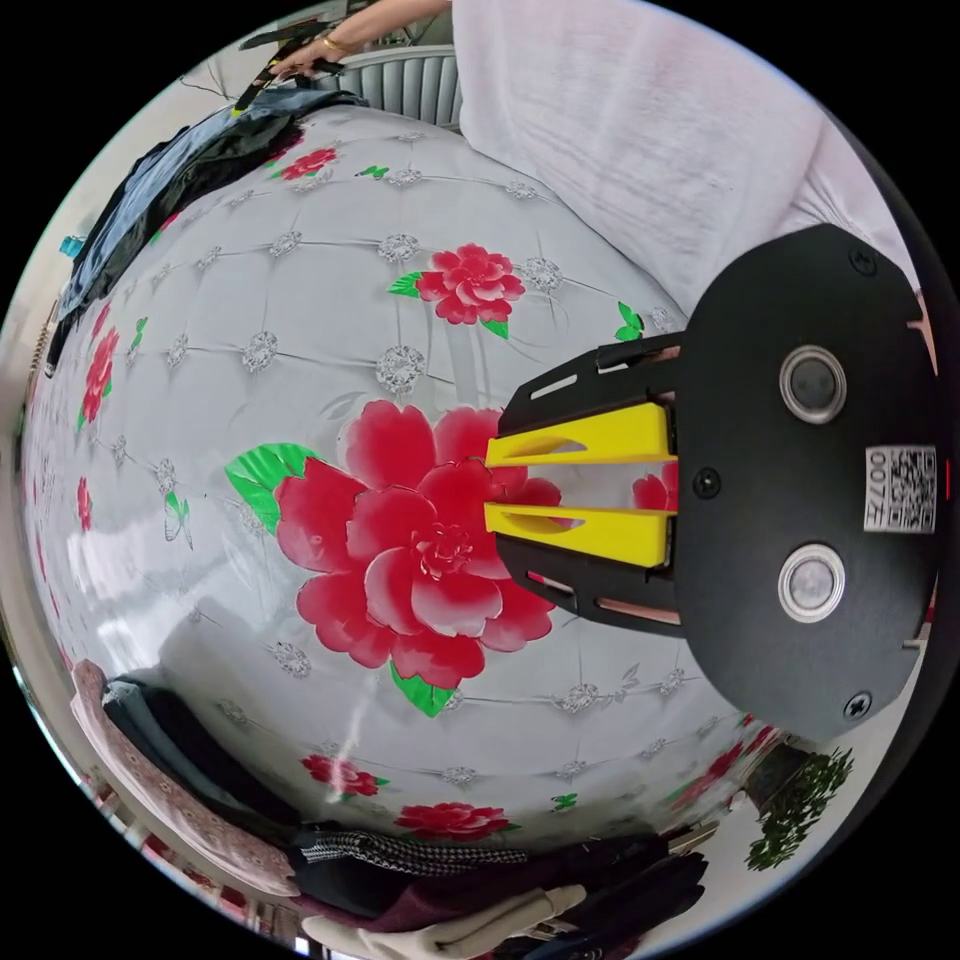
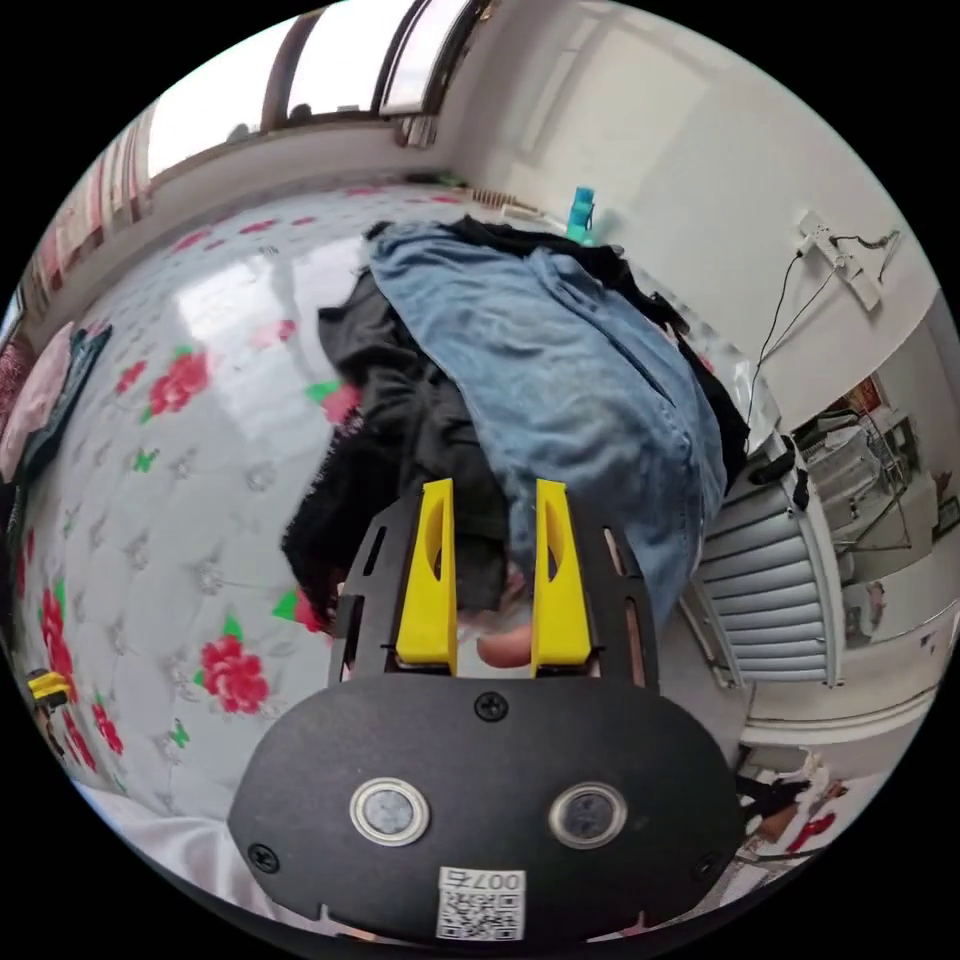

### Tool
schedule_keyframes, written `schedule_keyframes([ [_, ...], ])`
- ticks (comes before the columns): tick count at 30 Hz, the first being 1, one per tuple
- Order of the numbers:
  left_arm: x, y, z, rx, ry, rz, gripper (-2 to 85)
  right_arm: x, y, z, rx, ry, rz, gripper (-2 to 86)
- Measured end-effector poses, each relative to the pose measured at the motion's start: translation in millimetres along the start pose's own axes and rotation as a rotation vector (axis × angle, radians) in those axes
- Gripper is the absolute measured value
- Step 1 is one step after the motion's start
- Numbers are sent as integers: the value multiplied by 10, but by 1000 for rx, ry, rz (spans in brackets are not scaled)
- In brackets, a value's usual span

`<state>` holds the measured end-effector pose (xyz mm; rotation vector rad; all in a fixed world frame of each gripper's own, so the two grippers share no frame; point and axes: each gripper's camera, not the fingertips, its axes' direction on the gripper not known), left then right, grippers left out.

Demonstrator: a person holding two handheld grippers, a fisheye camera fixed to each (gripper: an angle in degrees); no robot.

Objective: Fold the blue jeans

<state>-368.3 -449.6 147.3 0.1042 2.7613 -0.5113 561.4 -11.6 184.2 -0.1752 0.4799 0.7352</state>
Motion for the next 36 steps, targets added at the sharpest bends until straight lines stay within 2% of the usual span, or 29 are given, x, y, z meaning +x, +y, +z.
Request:
schedule_keyframes([
  [2,-19,9,5,-5,8,3,59,114,-41,441,-215,8,-25,83],
  [4,-71,41,7,-3,31,-5,61,231,-39,676,-329,20,7,61],
  [9,-136,186,-3,39,38,0,64,473,0,473,-225,-25,60,14],
  [12,-177,319,-16,85,44,-27,64,525,76,235,-162,-134,-8,4],
  [17,-272,566,-44,173,70,-95,61,609,128,-555,90,-799,-120,-2],
  [18,-326,624,-56,192,93,-144,51,524,109,-636,100,-845,-157,-2],
  [20,-444,716,-77,203,143,-246,20,-36,54,-943,123,-883,-335,-3],
  [22,-555,895,-114,280,373,-295,1,-546,40,-1127,134,-824,-466,-3],
  [24,-584,1118,-226,397,468,-321,4,-1004,61,-1265,159,-799,-565,-3],
  [28,-550,1749,-537,576,512,-286,72,-2003,289,-1587,139,-928,-793,-3],
  [30,-530,2055,-667,630,515,-266,100,-2379,452,-1801,128,-1107,-896,-2],
  [32,-537,2359,-778,672,522,-271,125,-2978,792,-2136,48,-1440,-1064,-1],
  [34,-588,2781,-922,752,484,-340,135,-3512,1228,-2443,-22,-1586,-1226,0],
  [36,-685,3085,-984,802,457,-438,137,-3973,1772,-2712,-59,-1630,-1397,4],
])
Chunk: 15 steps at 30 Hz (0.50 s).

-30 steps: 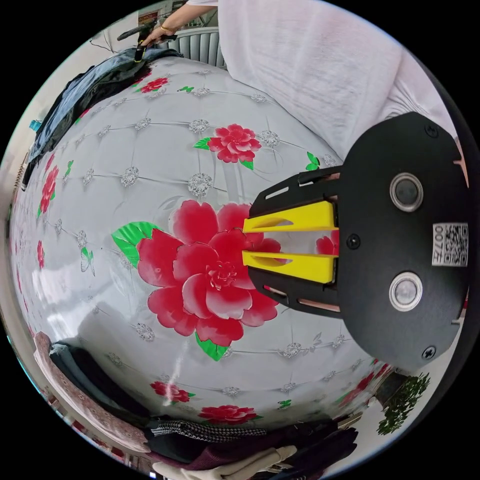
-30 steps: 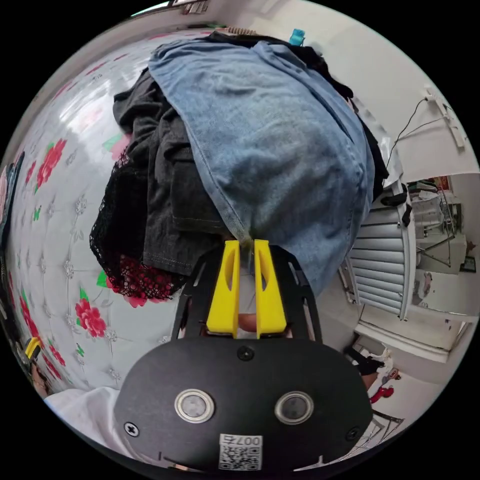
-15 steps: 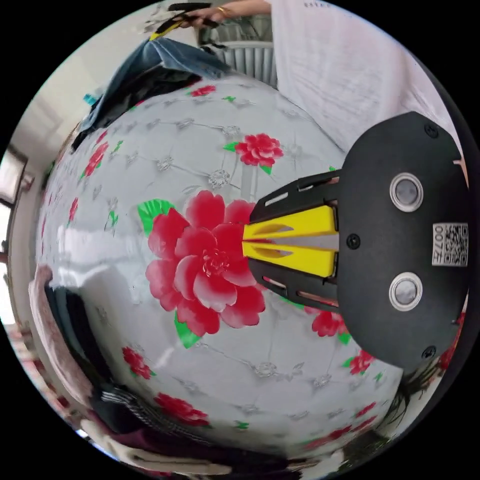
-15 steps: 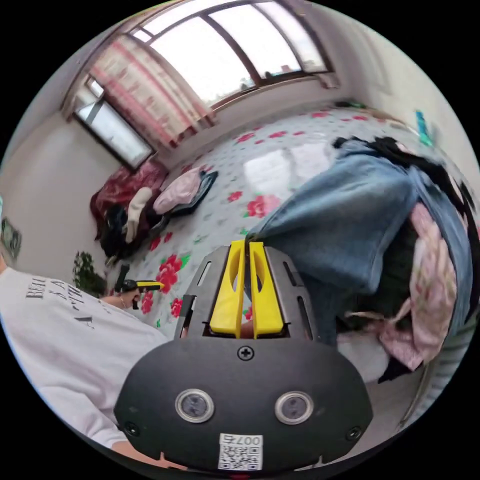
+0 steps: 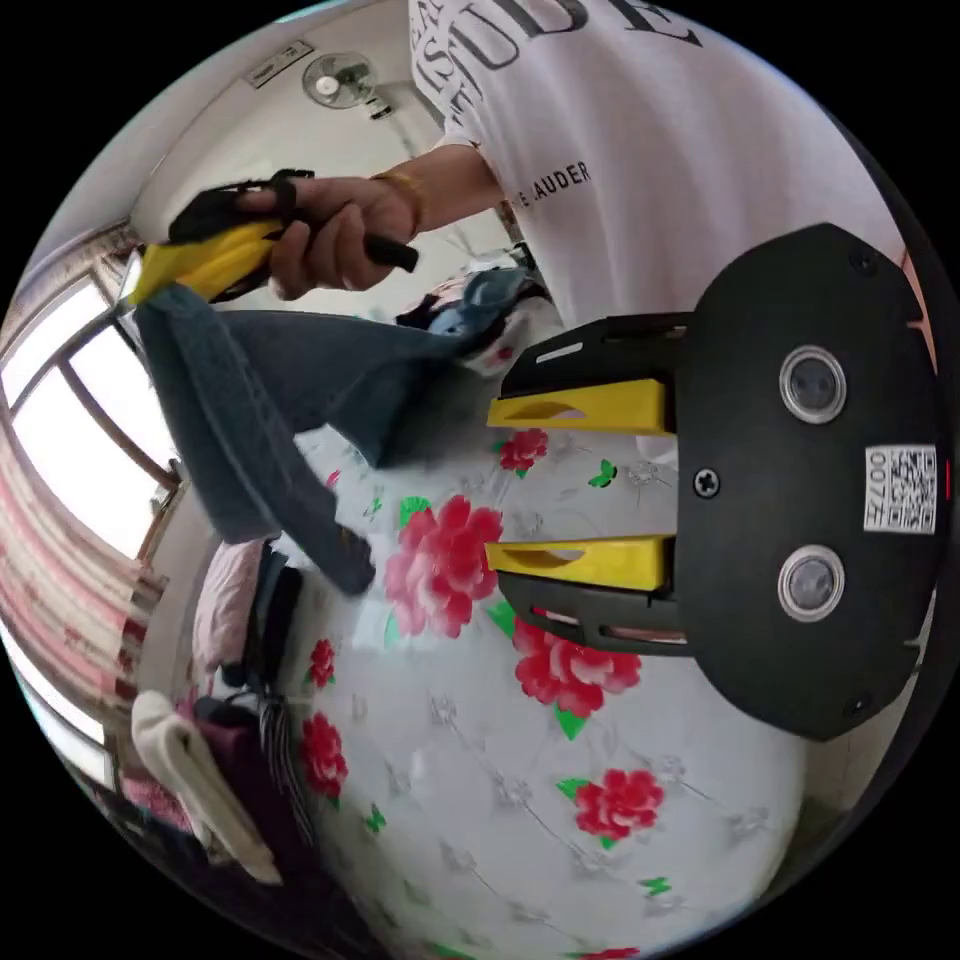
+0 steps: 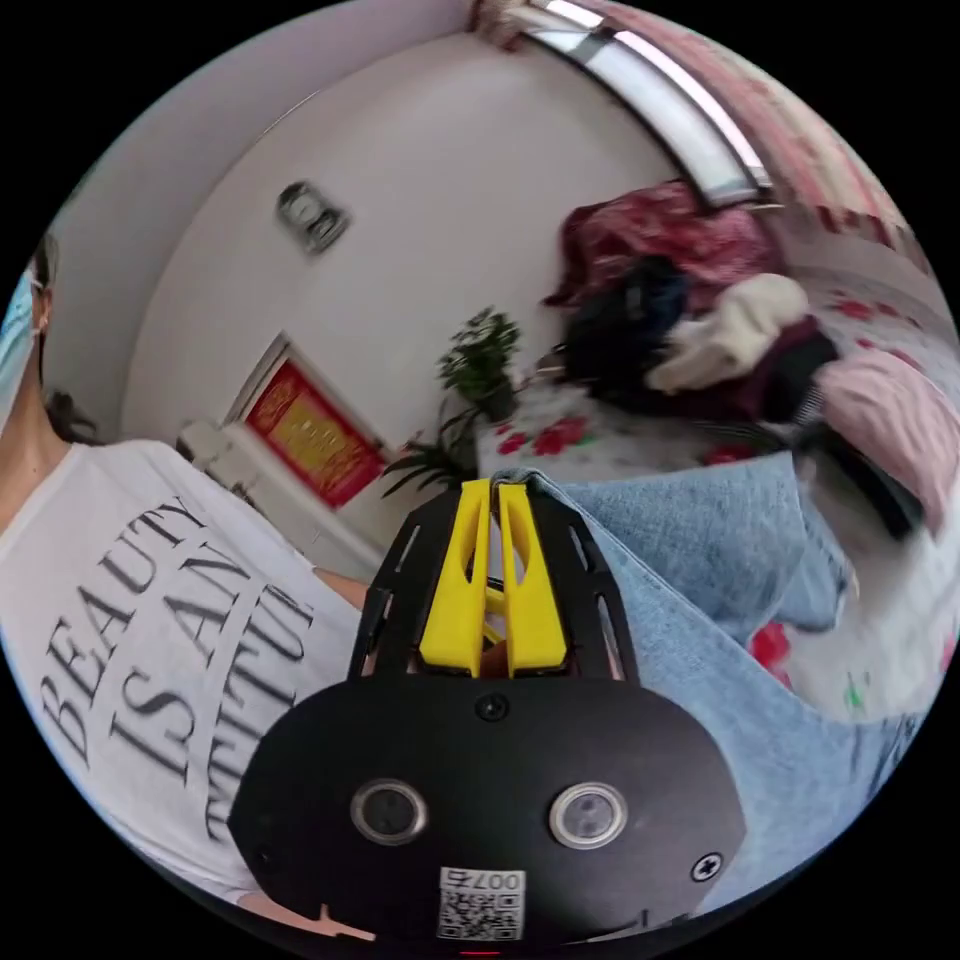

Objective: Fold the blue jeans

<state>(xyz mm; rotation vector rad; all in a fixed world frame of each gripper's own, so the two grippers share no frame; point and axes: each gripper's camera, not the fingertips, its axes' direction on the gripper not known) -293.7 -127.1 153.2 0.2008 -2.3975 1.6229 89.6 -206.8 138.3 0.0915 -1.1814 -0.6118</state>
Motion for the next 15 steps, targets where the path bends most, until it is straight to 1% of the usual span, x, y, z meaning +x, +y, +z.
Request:
schedule_keyframes([
  [2,-164,115,-261,72,-44,-93,134,-243,-142,723,-132,-73,-78,15],
  [3,-294,206,-411,101,-78,-172,131,-286,-138,834,-150,-74,-85,18],
  [4,-408,301,-536,107,-112,-233,127,-340,-96,983,-180,-53,-96,24],
  [6,-531,449,-699,108,-169,-289,120,-326,37,1031,-216,31,-110,32],
  [8,-643,584,-823,100,-200,-336,120,-55,318,784,-193,220,-15,42],
  [9,-718,652,-878,83,-213,-376,120,50,408,683,-186,270,28,45],
  [11,-805,703,-934,50,-241,-429,120,514,839,159,-145,489,244,57],
  [12,-838,696,-949,33,-248,-445,120,627,954,8,-134,537,304,60],
  [14,-871,636,-920,5,-247,-458,121,962,1332,-561,-89,702,478,73],
  [15,-888,569,-876,-12,-240,-465,124,1030,1399,-678,-81,737,508,76],
])
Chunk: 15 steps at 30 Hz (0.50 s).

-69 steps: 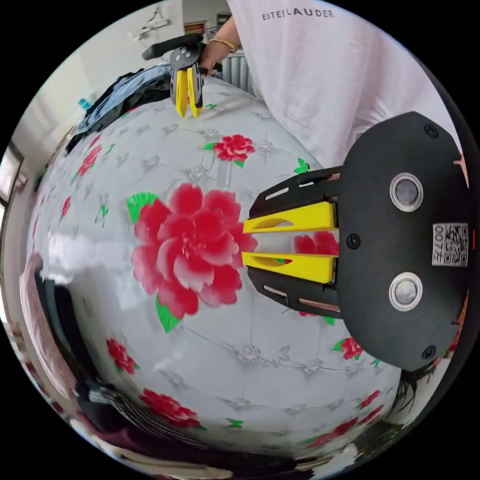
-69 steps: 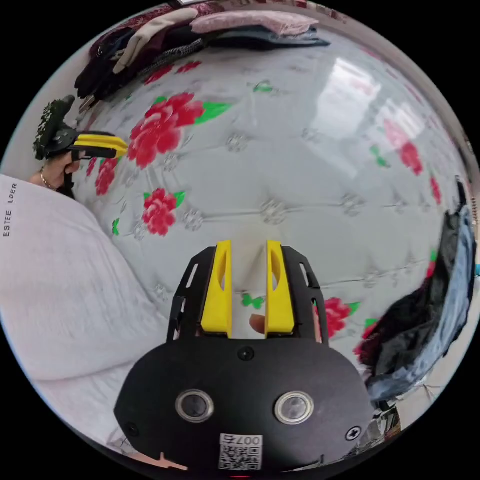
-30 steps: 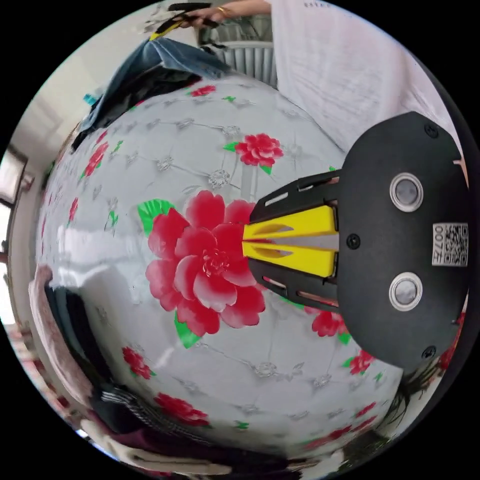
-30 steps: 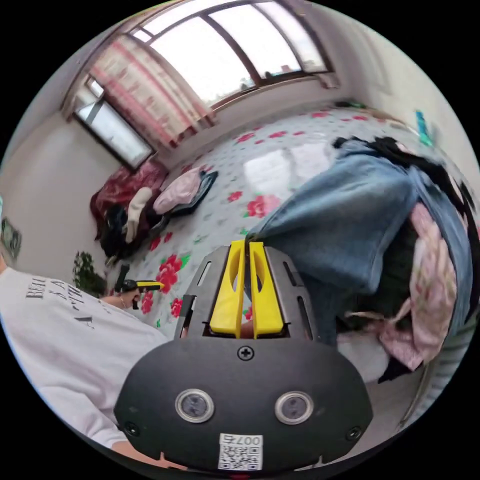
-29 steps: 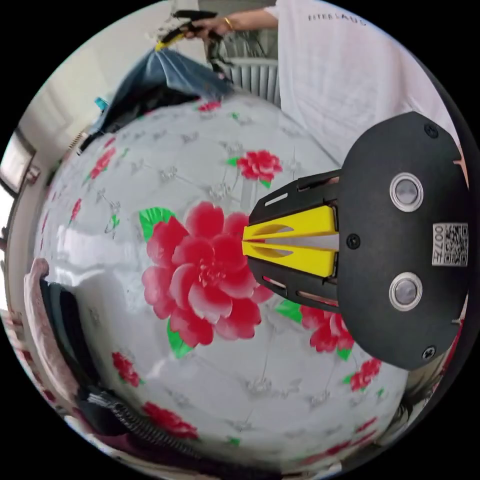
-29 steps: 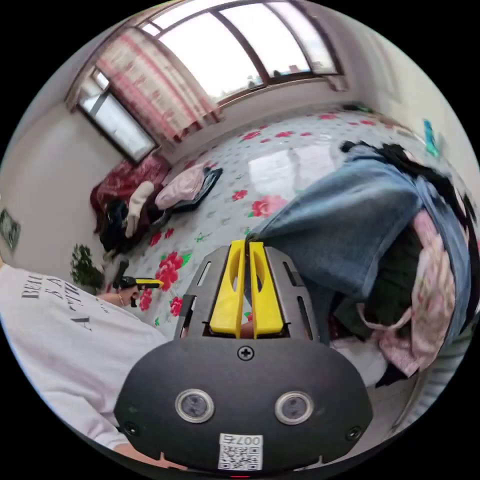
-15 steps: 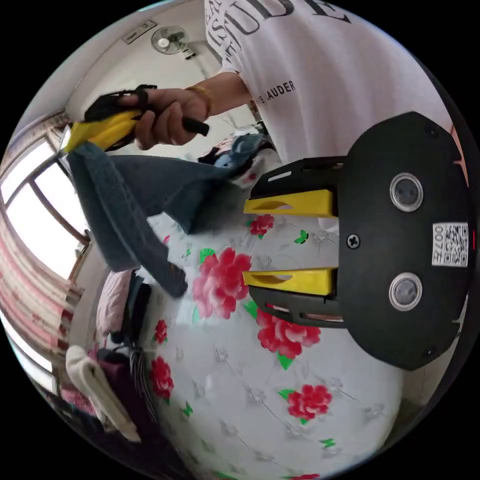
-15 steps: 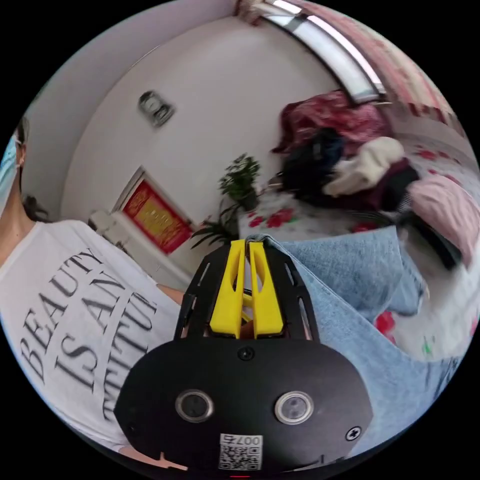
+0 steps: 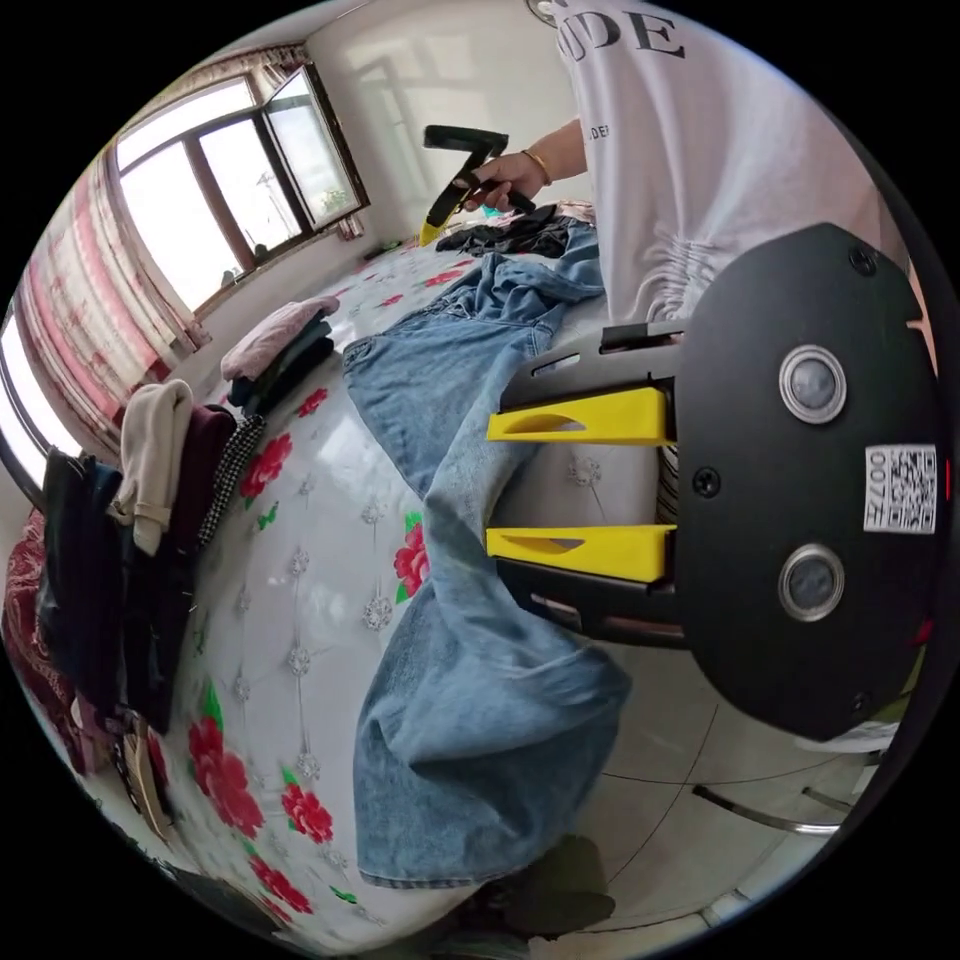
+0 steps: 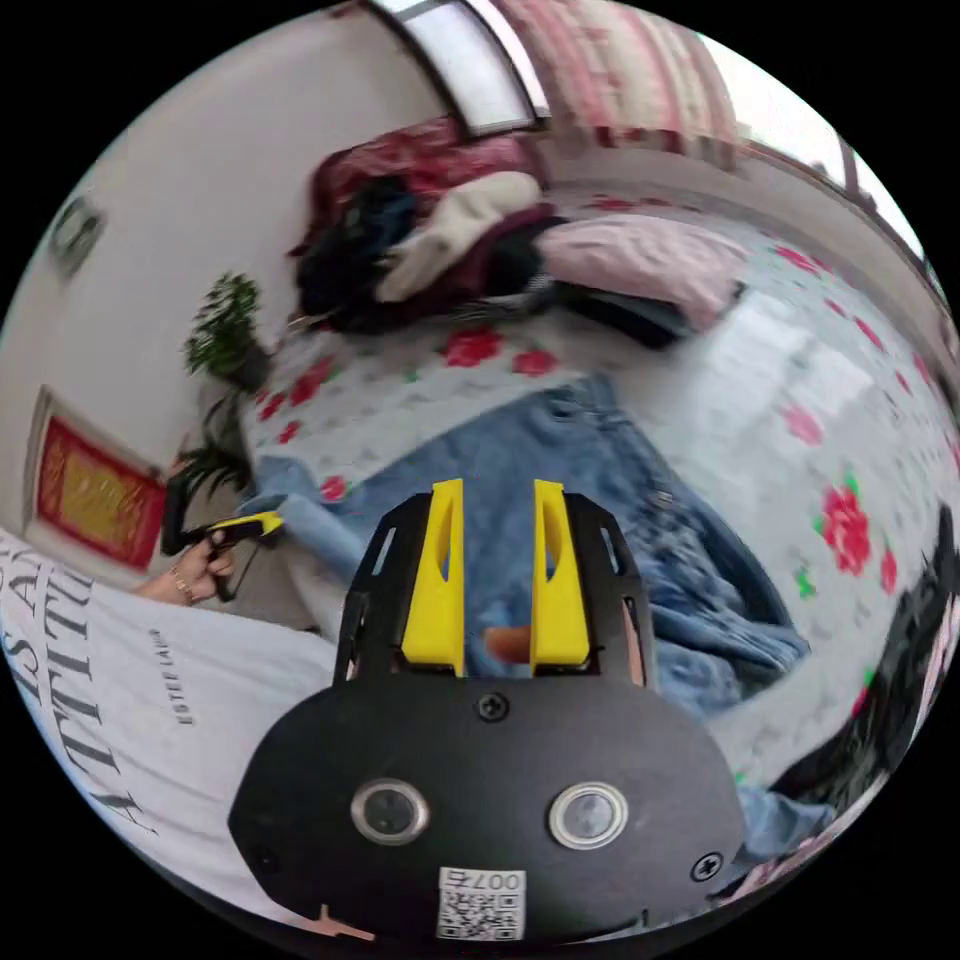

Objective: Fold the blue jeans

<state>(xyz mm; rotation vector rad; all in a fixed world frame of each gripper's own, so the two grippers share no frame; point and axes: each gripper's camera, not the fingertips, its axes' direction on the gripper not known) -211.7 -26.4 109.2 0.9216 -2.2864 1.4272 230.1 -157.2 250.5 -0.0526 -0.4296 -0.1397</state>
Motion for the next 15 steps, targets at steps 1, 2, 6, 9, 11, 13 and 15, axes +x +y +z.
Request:
schedule_keyframes([
  [1,44,-73,53,-17,8,5,127,224,-9,-25,-9,43,39,82],
  [2,70,-110,83,-27,11,9,129,380,-56,-8,-22,75,54,88],
  [6,237,-247,264,-105,54,-8,123,581,-345,294,-86,167,12,98],
  [9,323,-183,230,-126,67,-20,115,739,-652,700,-145,158,29,102],
  [11,369,-116,165,-150,47,-5,111,845,-858,1085,-206,153,46,103],
  [13,423,-15,66,-181,7,21,111,868,-963,1395,-265,141,40,102],
  [15,447,53,16,-205,-31,22,111,822,-1022,1716,-350,108,30,100],
])
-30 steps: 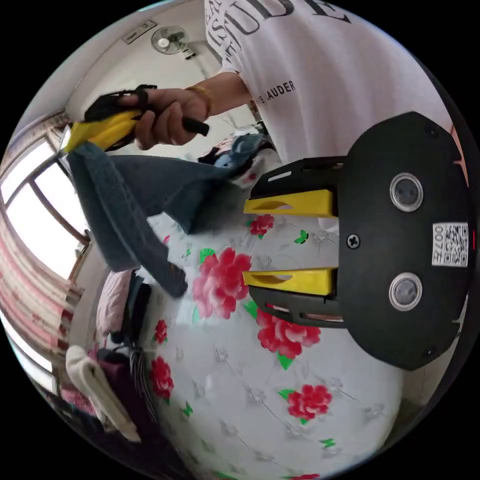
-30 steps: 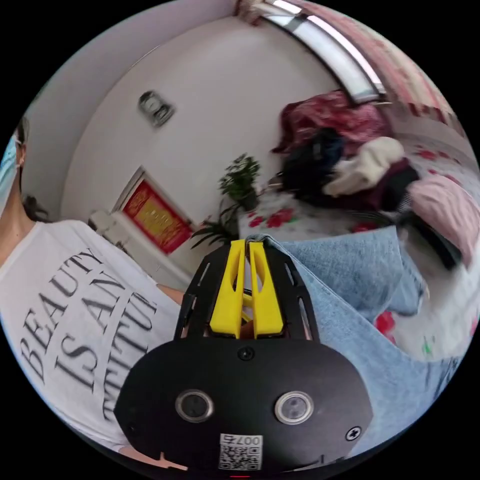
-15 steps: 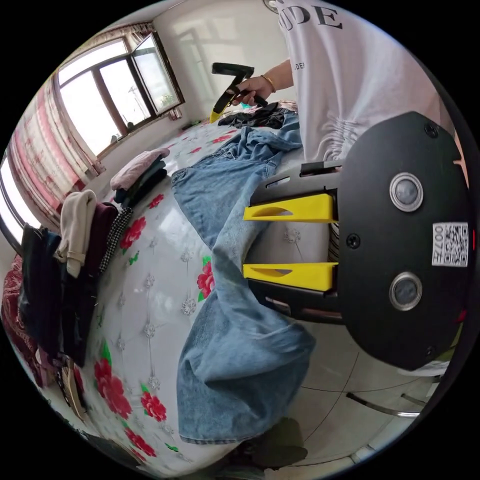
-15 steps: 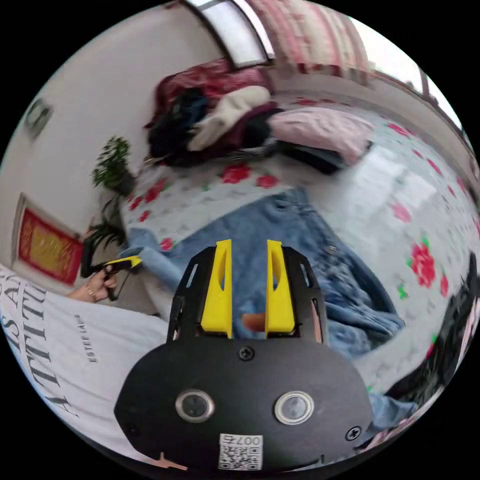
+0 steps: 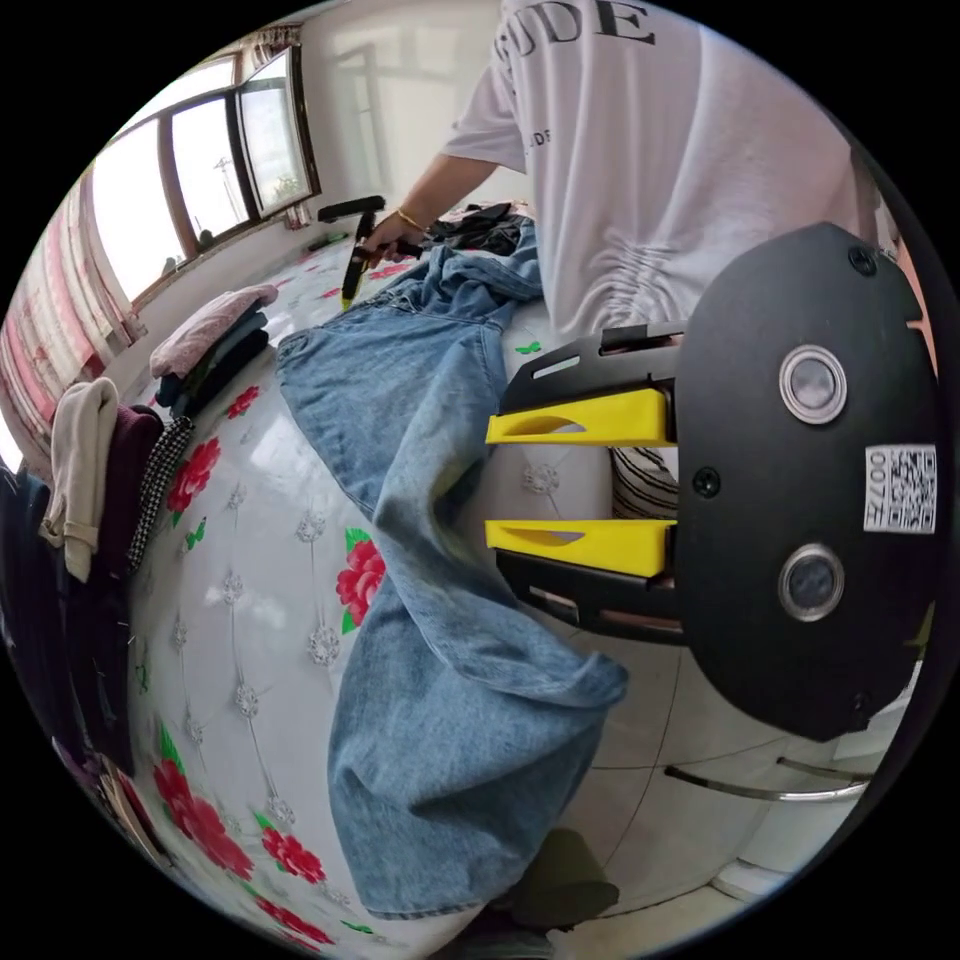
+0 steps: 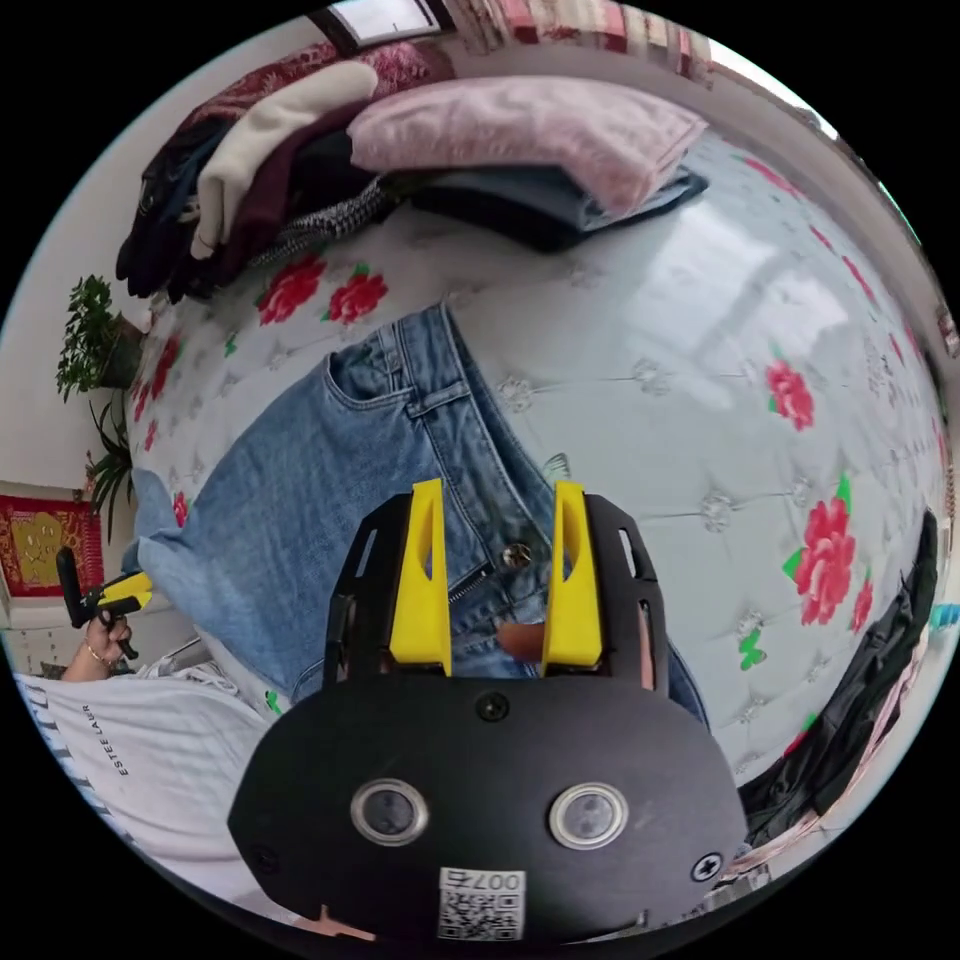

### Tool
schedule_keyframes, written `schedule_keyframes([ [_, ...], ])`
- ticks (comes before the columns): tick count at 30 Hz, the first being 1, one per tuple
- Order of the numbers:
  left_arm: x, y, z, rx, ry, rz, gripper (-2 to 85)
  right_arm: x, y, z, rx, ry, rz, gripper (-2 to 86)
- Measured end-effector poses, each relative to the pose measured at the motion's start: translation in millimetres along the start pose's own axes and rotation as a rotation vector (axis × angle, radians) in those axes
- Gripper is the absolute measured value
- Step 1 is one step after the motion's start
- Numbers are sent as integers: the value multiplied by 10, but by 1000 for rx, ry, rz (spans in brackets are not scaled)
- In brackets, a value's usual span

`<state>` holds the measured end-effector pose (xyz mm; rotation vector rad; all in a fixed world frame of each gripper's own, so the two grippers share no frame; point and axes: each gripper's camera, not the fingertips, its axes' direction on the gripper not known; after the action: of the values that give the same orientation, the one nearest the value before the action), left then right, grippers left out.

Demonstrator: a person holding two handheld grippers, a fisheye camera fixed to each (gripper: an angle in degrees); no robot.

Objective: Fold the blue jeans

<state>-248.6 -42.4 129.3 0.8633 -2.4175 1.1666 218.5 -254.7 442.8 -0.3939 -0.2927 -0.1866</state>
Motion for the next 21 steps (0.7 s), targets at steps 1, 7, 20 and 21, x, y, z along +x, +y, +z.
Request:
schedule_keyframes([
  [1,5,43,-13,-5,-20,-14,111,-110,-65,117,-29,34,-4,97],
  [7,2,39,113,14,27,-128,108,-504,-32,-60,17,227,-193,35],
  [20,936,-58,298,31,-56,198,114,1029,2024,-1713,452,331,566,12],
  [21,1033,-32,305,35,-115,255,118,943,2134,-1667,462,294,561,9],
])
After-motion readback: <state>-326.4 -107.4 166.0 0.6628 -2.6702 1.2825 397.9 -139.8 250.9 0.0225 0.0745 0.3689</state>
